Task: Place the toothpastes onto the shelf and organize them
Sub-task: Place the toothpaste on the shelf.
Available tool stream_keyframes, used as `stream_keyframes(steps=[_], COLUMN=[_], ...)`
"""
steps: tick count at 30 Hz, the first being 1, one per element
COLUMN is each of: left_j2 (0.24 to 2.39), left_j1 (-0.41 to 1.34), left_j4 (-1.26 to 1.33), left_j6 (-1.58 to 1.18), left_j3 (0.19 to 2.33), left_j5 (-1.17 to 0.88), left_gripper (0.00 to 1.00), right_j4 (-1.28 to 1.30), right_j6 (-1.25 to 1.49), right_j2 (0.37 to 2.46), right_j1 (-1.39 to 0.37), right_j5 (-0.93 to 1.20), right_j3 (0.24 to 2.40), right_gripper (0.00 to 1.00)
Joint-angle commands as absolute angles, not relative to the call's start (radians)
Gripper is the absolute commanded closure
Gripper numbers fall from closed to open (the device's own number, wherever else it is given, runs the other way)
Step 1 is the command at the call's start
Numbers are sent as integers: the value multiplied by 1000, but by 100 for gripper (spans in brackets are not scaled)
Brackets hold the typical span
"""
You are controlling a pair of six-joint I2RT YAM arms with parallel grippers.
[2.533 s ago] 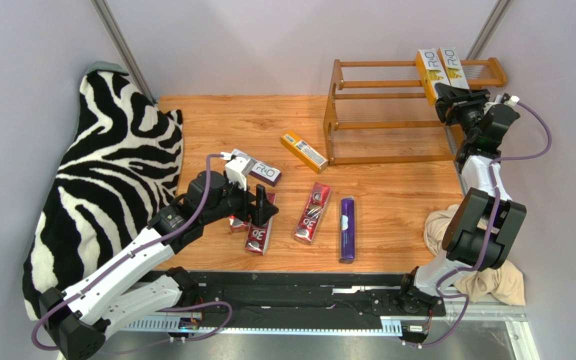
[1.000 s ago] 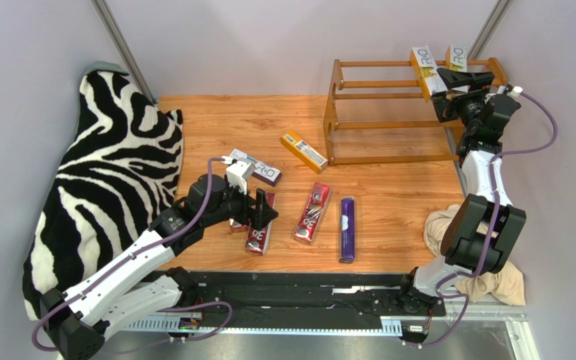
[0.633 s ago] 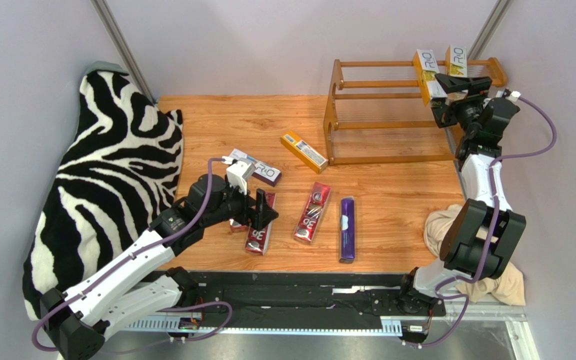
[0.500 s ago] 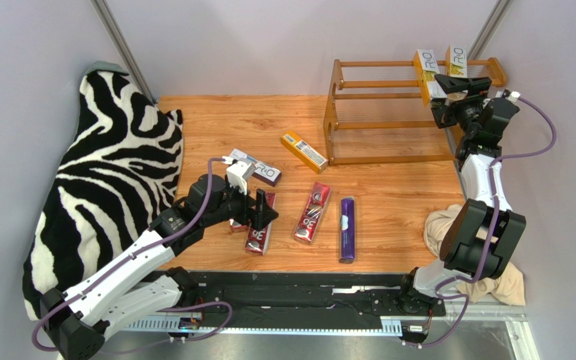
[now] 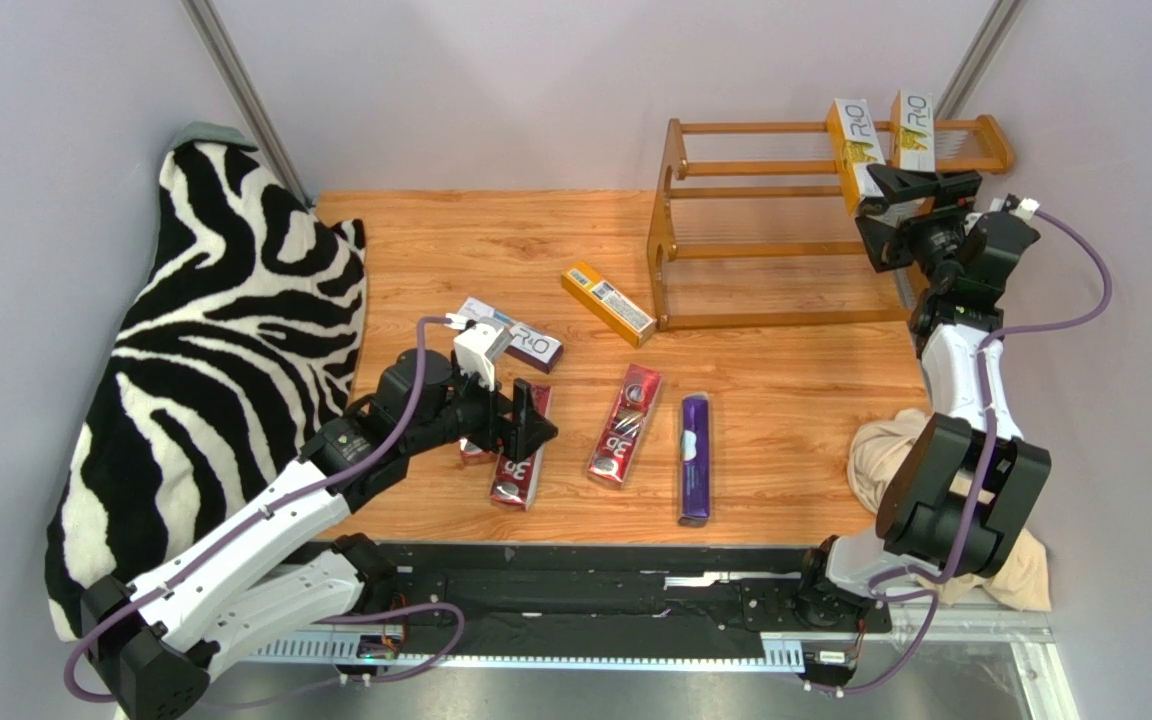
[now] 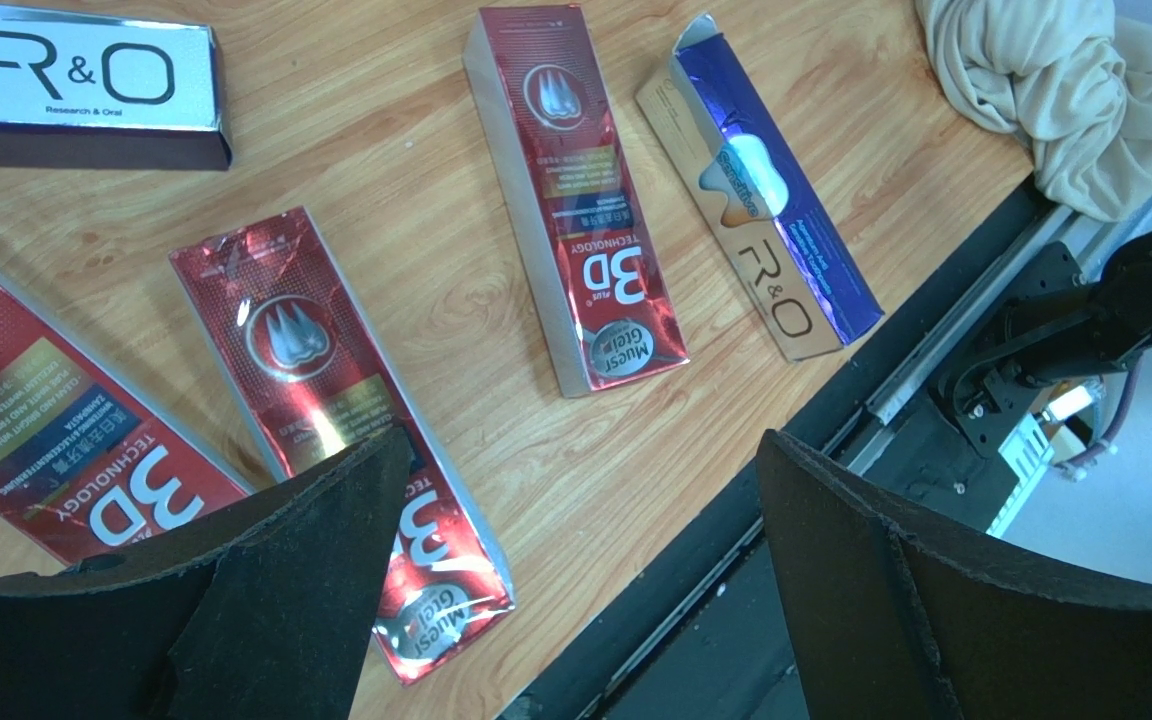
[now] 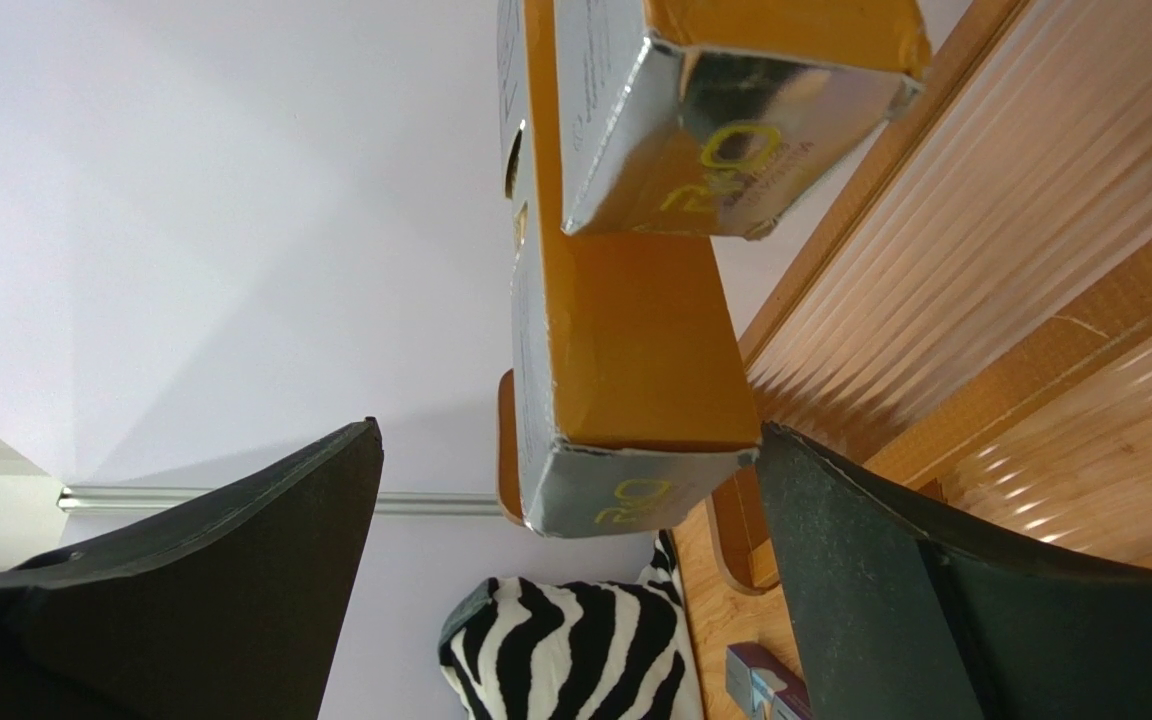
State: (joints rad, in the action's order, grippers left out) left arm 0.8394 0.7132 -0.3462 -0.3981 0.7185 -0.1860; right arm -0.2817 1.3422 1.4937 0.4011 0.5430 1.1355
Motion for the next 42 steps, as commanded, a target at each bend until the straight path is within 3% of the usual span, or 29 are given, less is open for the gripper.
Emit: stream_keyframes(steps=[1,9,13,16,42], left_j2=[834,833,833,828,839], left_j1=[716,715,715,715,718], left_j4=[-302,-301,-301,-301,-296], left_j6=[-388,-390,-390,-391,-385], left_j3=[709,707,707,706,704], left_j5=[-204,-207,-209,-209,-204], left_gripper=[5,5,5,5,5], right_j4=[-316,-262,-271,-272,-330], right_j6=[1330,1289,1298,1295,1362], right_j2=[1430,1362,1361,1364,1520], right_j1=[411,417,419,420,423], right_j5=[572,578,591,586,598], right_j3=[1097,1072,1065,1062,1200], right_gripper=[0,10,39,44,48])
